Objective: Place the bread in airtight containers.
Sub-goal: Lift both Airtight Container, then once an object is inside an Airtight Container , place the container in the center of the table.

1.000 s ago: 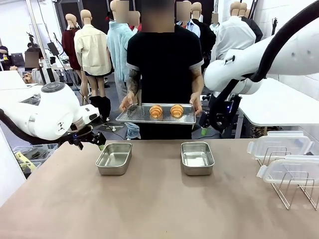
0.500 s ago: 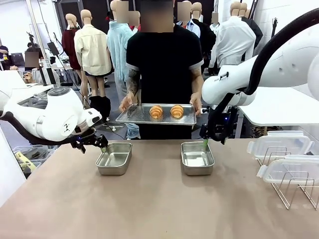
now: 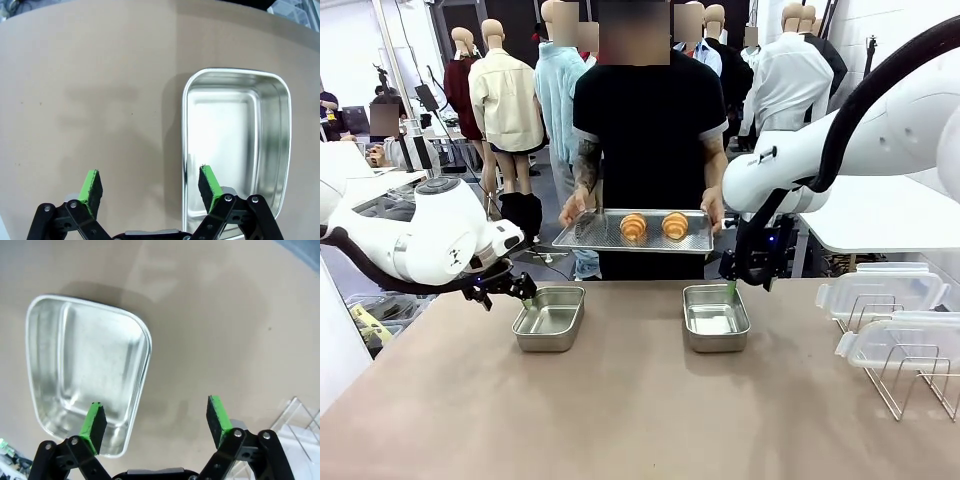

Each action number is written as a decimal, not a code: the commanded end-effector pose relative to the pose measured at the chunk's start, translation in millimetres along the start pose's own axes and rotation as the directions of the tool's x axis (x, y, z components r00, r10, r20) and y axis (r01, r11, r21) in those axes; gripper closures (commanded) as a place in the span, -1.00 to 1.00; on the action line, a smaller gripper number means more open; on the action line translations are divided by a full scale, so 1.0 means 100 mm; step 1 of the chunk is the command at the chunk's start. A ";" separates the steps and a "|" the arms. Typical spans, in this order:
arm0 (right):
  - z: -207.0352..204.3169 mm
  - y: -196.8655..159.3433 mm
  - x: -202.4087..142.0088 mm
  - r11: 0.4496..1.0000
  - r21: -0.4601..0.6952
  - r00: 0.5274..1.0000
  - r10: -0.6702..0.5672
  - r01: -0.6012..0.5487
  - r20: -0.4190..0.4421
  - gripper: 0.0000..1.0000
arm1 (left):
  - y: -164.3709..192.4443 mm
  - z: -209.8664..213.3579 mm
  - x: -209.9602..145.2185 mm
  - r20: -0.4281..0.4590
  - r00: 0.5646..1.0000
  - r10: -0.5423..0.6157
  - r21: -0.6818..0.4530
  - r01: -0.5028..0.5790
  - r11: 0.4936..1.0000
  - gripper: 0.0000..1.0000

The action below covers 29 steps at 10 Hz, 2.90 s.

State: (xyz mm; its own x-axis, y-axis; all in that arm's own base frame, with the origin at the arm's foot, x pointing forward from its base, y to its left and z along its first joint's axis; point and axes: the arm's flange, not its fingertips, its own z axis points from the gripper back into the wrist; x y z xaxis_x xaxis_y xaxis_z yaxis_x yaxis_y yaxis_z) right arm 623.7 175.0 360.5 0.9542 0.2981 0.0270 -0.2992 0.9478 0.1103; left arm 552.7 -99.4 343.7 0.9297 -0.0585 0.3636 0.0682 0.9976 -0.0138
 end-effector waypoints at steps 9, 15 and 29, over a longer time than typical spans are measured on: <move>-0.64 0.05 0.32 0.985 -0.069 0.987 -0.158 0.155 -0.033 -0.72 | -0.23 -0.27 0.01 -0.092 0.988 -0.127 -0.018 0.126 0.992 -0.77; -0.58 0.16 0.18 0.980 -0.100 0.985 -0.168 0.170 0.035 1.00 | -0.24 -0.27 0.01 -0.116 0.986 -0.123 -0.018 0.122 0.992 1.00; -0.52 0.18 0.26 0.980 -0.066 0.982 -0.189 0.190 0.028 1.00 | -0.26 -0.24 -0.02 -0.100 0.988 -0.114 -0.020 0.112 0.993 1.00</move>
State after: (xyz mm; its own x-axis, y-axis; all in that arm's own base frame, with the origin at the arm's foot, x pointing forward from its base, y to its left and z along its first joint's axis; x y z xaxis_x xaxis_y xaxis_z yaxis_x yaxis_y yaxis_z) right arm 643.0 205.8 312.2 0.9939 0.1093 0.0151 -0.1098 0.9929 0.0454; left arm 557.5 -125.6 321.1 0.9485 -0.1735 0.2650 0.1777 0.9840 0.0082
